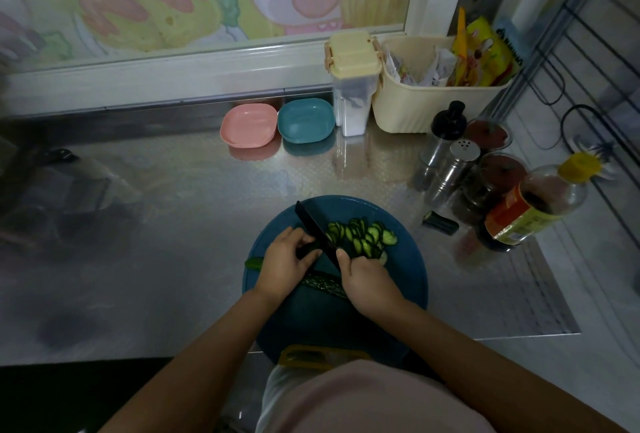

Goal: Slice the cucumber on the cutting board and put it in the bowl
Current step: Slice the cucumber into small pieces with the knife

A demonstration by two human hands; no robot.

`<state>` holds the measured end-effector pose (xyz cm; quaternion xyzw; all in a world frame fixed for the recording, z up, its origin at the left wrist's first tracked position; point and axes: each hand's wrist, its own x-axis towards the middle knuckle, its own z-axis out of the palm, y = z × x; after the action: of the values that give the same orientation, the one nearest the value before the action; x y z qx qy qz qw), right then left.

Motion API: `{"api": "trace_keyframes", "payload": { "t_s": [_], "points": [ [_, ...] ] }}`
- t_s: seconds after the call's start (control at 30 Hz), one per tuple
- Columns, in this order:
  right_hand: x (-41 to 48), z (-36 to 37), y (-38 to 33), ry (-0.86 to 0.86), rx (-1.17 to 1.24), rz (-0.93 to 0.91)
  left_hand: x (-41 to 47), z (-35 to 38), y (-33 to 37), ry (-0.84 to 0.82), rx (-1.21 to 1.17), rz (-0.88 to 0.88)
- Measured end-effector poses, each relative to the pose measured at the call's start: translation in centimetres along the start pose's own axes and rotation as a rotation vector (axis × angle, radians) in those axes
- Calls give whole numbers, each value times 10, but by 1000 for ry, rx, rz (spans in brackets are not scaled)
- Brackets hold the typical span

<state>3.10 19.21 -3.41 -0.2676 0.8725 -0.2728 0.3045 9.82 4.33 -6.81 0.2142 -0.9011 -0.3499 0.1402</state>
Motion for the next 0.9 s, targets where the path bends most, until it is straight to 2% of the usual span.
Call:
{"api": "trace_keyframes", "payload": {
  "t_s": [0.37,0.6,0.9],
  "points": [
    [-1,-7,12,14,66,35,-2,-2,1,-29,1,10],
    [-5,-8,7,14,142,-29,-1,-4,2,-9,7,20],
    [-6,-5,10,13,109,-46,-2,-3,3,2,4,5]
  ]
}}
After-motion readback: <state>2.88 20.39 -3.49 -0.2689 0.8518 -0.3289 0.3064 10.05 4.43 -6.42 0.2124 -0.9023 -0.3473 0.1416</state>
